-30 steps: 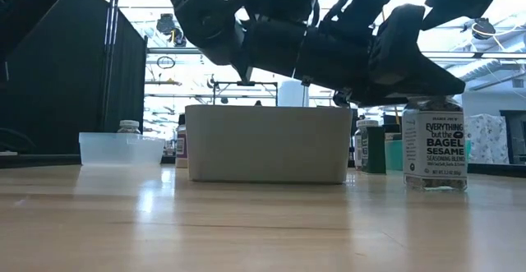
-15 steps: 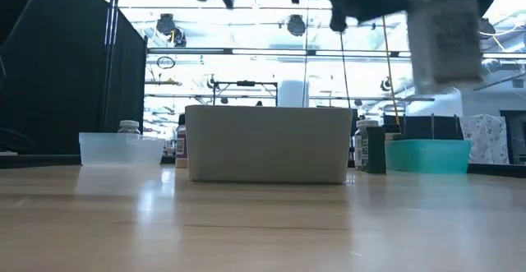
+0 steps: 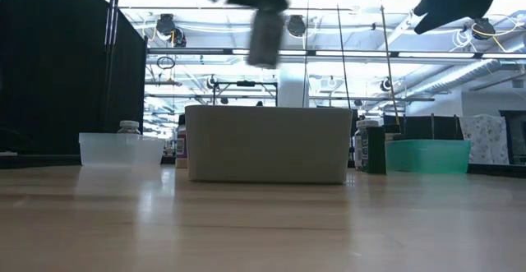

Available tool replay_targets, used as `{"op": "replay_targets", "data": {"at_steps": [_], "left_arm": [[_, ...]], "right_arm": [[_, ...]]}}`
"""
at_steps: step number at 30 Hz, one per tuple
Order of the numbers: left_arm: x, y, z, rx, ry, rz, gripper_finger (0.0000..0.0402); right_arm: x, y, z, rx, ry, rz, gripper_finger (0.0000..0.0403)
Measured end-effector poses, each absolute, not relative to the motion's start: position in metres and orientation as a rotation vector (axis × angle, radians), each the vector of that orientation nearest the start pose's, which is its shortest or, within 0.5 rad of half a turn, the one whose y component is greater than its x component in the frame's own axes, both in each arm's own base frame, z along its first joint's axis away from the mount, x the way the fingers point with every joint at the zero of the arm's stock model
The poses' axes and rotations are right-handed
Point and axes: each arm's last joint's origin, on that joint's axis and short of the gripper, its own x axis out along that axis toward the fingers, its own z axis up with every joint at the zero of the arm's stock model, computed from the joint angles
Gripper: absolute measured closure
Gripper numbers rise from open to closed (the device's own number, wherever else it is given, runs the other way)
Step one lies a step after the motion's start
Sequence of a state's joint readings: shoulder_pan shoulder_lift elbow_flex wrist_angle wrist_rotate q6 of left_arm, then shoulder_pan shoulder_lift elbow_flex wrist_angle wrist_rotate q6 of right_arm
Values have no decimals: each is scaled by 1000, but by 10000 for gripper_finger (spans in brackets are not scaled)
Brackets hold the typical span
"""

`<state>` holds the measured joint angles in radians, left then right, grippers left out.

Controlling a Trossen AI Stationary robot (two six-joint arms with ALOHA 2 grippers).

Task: Sort spices by type
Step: Put the bottom white seasoning bottle into the transparent bin

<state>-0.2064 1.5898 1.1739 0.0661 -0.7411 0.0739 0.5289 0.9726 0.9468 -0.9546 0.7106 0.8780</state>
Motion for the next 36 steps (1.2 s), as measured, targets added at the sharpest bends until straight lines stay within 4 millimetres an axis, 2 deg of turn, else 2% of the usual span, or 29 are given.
{"op": "replay_targets", "data": {"at_steps": [3,8,12,18,21,25,28,36], "left_arm": [[317,-24,287,135,316,679,188],[257,16,276,17,232,1074,188],[224,40,268,-57,185,1239,188],[196,67,258,-60,265,1387,188],[184,77,249,-115,291,1436,188],[170,88,233,-151,331,1478,188],[160,96,229,-168,331,1528,188],[143,111,218,-262,318,1516,188]], "right_arm": [[154,68,301,251,631,-498,156],[155,67,302,235,610,-517,156],[155,67,302,227,591,-533,156],[155,66,303,213,573,-552,156],[155,66,303,207,571,-553,156],[156,67,304,190,559,-556,156],[157,66,304,181,559,-559,156],[157,66,304,174,555,-558,156]]}}
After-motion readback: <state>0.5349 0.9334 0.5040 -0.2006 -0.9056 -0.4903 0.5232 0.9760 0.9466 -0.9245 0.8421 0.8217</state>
